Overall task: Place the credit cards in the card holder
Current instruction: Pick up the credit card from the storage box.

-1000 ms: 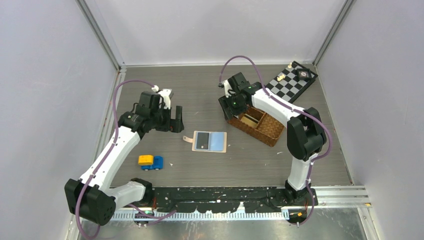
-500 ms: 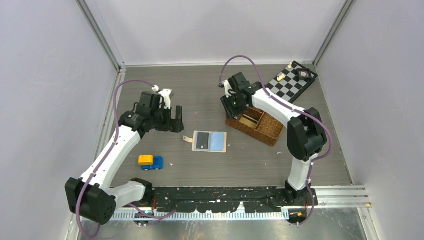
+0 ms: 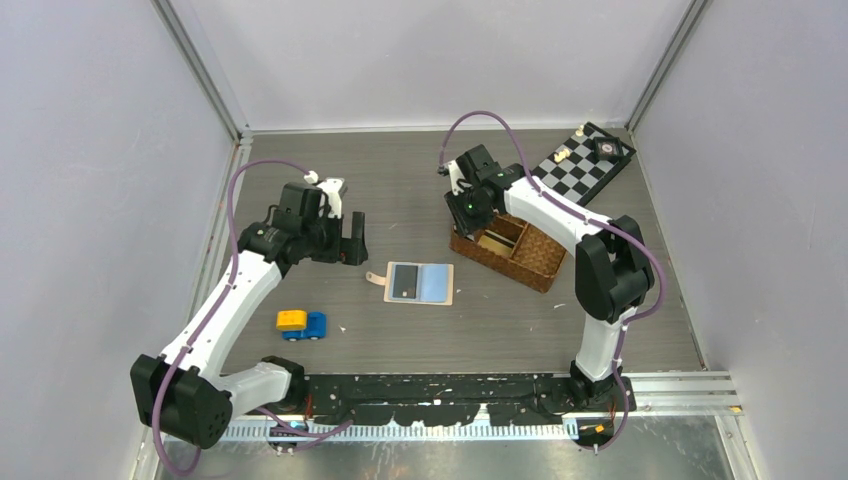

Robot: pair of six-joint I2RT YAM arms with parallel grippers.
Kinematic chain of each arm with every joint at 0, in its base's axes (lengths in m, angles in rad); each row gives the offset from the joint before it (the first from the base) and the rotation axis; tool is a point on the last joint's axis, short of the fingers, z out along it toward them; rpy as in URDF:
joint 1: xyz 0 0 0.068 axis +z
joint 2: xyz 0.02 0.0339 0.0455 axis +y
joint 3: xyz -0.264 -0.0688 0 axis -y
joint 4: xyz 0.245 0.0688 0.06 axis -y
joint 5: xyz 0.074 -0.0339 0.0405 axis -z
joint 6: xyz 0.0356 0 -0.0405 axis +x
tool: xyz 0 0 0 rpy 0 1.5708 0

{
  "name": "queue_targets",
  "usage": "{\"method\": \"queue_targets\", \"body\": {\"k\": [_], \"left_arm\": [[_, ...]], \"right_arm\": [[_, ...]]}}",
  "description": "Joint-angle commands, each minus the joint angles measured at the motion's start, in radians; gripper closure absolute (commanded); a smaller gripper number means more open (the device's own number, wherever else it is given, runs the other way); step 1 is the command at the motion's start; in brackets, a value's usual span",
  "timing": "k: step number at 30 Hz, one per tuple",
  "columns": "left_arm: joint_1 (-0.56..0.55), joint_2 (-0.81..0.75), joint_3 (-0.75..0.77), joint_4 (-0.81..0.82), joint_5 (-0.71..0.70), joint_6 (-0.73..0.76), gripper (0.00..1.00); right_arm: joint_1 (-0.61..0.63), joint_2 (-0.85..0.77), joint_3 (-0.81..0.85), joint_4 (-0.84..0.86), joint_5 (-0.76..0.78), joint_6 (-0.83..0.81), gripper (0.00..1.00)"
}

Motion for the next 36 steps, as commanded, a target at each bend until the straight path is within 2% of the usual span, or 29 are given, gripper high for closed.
{"method": "queue_targets", "body": {"k": [1, 13, 15, 18, 22, 28, 30, 36], "left_arm": [[0.006, -0.001, 0.0, -0.003, -0.004, 0.01, 0.05], [0.006, 0.002, 0.0, -0.004, 0.0, 0.01, 0.05], [0.006, 0.002, -0.002, -0.004, 0.0, 0.01, 0.05], [0.006, 0.002, 0.0, -0.004, 0.0, 0.01, 0.05], [0.006, 0.002, -0.002, -0.004, -0.001, 0.01, 0.05], [0.006, 0.003, -0.002, -0.006, 0.002, 0.011, 0.05], [0.005, 0.003, -0.001, -0.006, 0.001, 0.011, 0.05], [0.006, 0.005, -0.001, -0.006, 0.004, 0.011, 0.05]], "right_arm": [[0.008, -0.08, 0.032, 0.011, -0.007, 0.0, 0.71], [0.009, -0.088, 0.032, 0.012, -0.005, -0.001, 0.75], [0.009, -0.09, 0.031, 0.012, -0.009, -0.001, 0.81], [0.009, -0.089, 0.03, 0.013, -0.006, -0.001, 0.82], [0.008, -0.084, 0.023, 0.016, 0.012, -0.004, 0.73], [0.008, -0.068, 0.02, 0.016, -0.062, -0.022, 0.4], [0.008, -0.051, 0.022, 0.016, -0.053, -0.025, 0.36], [0.006, -0.011, 0.03, 0.016, -0.04, -0.03, 0.34]]}}
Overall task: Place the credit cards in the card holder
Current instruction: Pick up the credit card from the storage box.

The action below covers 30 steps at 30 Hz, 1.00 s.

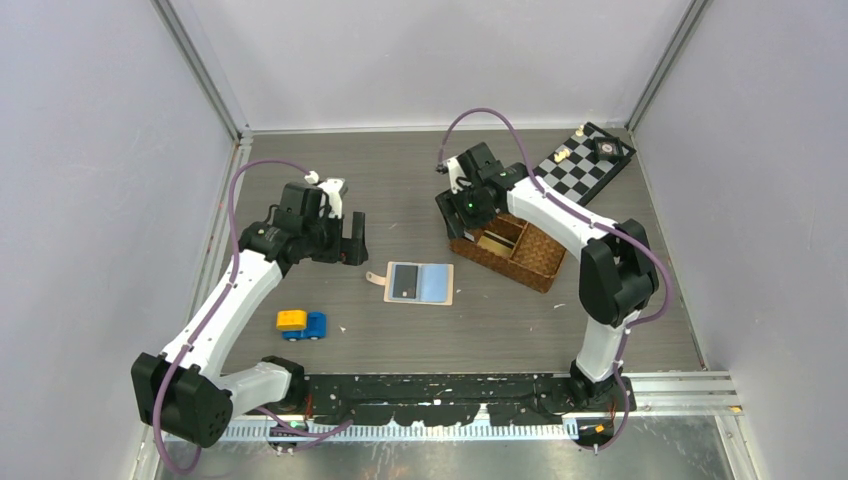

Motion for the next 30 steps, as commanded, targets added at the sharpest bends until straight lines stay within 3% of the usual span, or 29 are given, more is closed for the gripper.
{"method": "queue_targets", "body": {"k": [1, 10, 19, 30], "left_arm": [[0.006, -0.001, -0.001, -0.004, 0.005, 0.011, 0.05], [0.006, -0.001, -0.002, -0.004, 0.006, 0.011, 0.05], [0.006, 0.0, -0.002, -0.005, 0.003, 0.013, 0.05], [0.006, 0.002, -0.003, -0.007, 0.0, 0.013, 0.04]], "right_arm": [[0.003, 0.03, 0.031, 0.015, -0.003, -0.02, 0.33], [0.002, 0.056, 0.041, 0.004, -0.034, -0.021, 0.34], [0.003, 0.019, 0.044, -0.026, -0.097, -0.022, 0.46], [0.002, -0.014, 0.044, -0.031, -0.089, -0.019, 0.51]]}}
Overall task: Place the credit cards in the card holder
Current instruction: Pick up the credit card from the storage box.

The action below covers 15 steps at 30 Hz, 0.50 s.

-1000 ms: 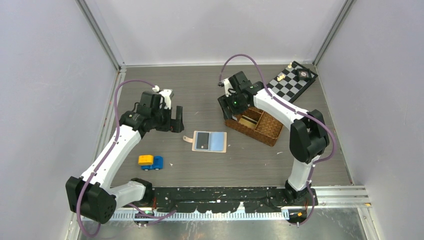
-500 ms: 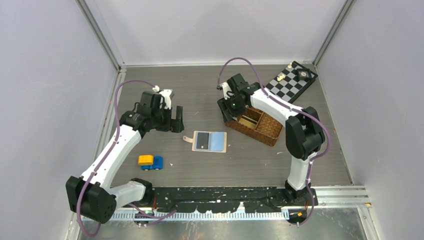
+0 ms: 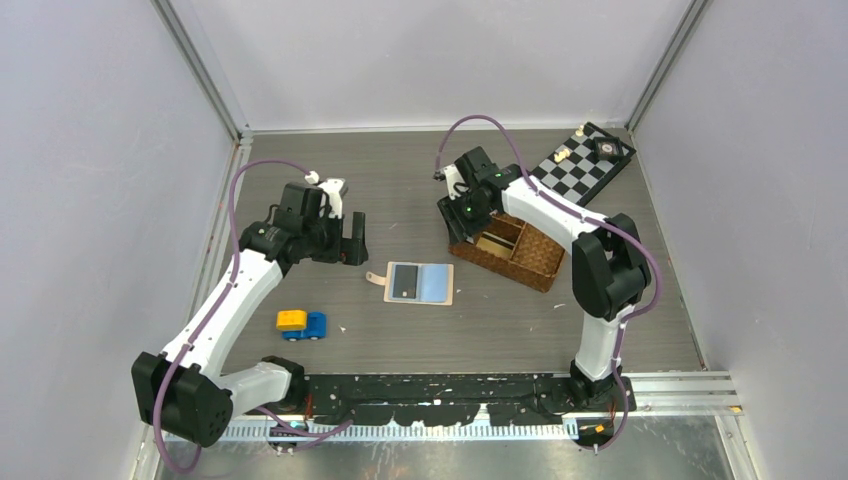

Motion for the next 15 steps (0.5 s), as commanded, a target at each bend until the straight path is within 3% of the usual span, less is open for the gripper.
{"method": "queue_targets", "body": {"k": [1, 15], "left_arm": [[0.006, -0.001, -0.003, -0.006, -0.001, 0.013, 0.05], [0.006, 0.0, -0.003, -0.008, -0.008, 0.014, 0.05]], "right_arm": [[0.005, -0.074, 0.04, -0.009, -0.035, -0.002, 0.52], [0.005, -0.088, 0.041, -0.015, -0.037, -0.002, 0.64]]}}
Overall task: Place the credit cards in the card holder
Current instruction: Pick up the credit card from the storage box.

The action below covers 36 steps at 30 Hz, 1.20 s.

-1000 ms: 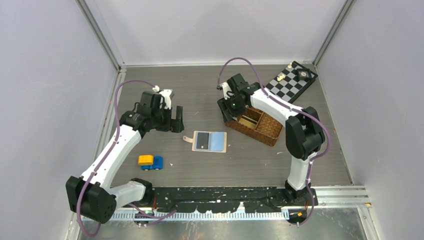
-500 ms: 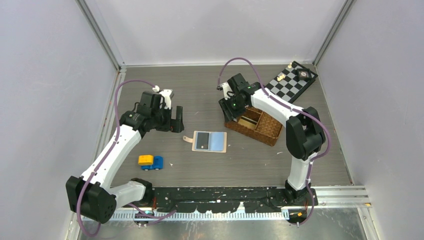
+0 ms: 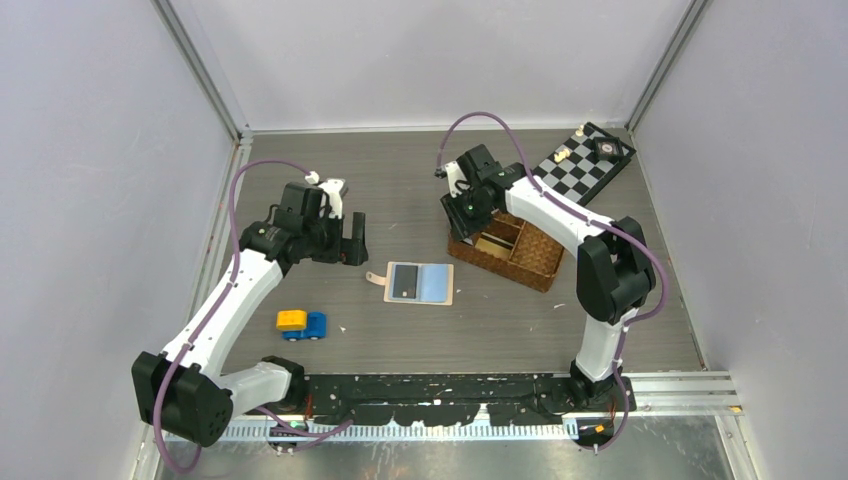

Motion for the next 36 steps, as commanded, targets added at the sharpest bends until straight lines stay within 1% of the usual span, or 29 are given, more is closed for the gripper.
{"method": "queue_targets", "body": {"k": [1, 8, 11, 17, 22, 24, 28, 36], "left_arm": [[0.006, -0.001, -0.003, -0.005, -0.007, 0.014, 0.05], [0.006, -0.001, -0.003, -0.006, -0.007, 0.014, 0.05], [0.005, -0.002, -0.004, -0.006, -0.007, 0.014, 0.05], [0.006, -0.001, -0.002, -0.006, -0.007, 0.015, 0.05], [0.006, -0.004, -0.004, -0.005, -0.006, 0.015, 0.05], [0.006, -0.004, -0.004, -0.003, -0.004, 0.015, 0.05], [0.006, -0.009, -0.006, 0.001, 0.004, 0.015, 0.05], [0.006, -0.026, -0.011, 0.019, 0.081, 0.03, 0.07]], "right_arm": [[0.006, -0.059, 0.041, -0.007, -0.034, -0.002, 0.65], [0.006, -0.065, 0.04, -0.007, -0.027, -0.002, 0.77], [0.006, -0.07, 0.041, -0.008, -0.024, -0.002, 0.81], [0.006, -0.085, 0.042, -0.002, -0.013, 0.0, 0.86], [0.005, -0.113, 0.037, 0.017, 0.015, 0.002, 0.88], [0.006, -0.123, 0.04, 0.017, 0.035, 0.004, 0.92], [0.007, -0.179, 0.034, 0.035, 0.071, 0.017, 0.97], [0.015, -0.303, 0.029, 0.028, 0.093, 0.05, 1.0]]}}
